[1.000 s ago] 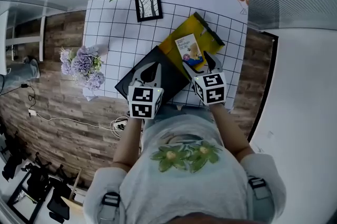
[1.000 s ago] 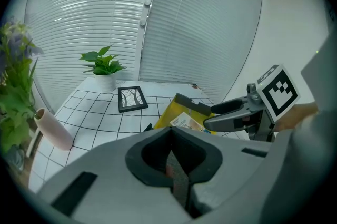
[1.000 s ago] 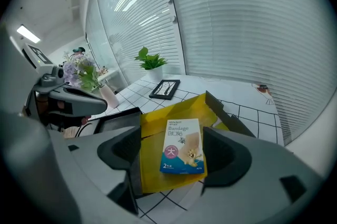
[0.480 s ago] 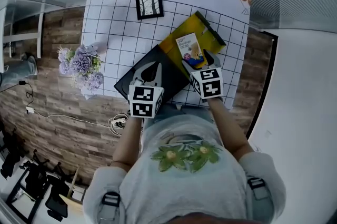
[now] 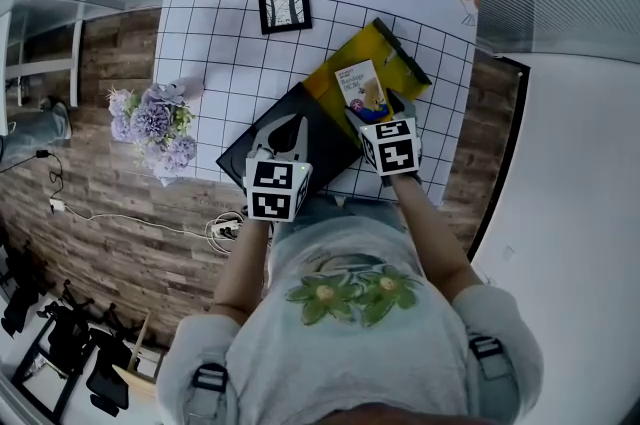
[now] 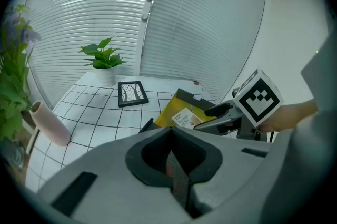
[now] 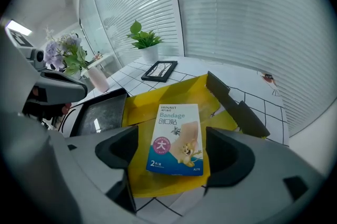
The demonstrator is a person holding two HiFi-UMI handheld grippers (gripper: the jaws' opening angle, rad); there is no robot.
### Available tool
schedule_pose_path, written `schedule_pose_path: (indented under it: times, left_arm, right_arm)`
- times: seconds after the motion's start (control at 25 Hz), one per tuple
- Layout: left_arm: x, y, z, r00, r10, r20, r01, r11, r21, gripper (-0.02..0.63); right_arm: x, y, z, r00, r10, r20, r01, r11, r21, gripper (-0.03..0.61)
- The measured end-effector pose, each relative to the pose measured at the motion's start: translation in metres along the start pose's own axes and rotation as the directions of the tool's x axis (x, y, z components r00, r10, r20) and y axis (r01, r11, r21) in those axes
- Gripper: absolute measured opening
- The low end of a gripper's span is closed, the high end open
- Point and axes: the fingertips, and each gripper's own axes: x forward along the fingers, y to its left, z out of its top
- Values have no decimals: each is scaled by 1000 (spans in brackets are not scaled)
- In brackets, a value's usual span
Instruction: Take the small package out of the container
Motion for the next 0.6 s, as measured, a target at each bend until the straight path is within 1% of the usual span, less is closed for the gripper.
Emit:
schedule_pose_path:
  times: [0.6]
  left_arm:
    - [4,2,-4,1000,0,-15,0,1000,8,6]
  right_arm:
    - [21,-4,-7,998,-11,-59,11,1000,-7,367]
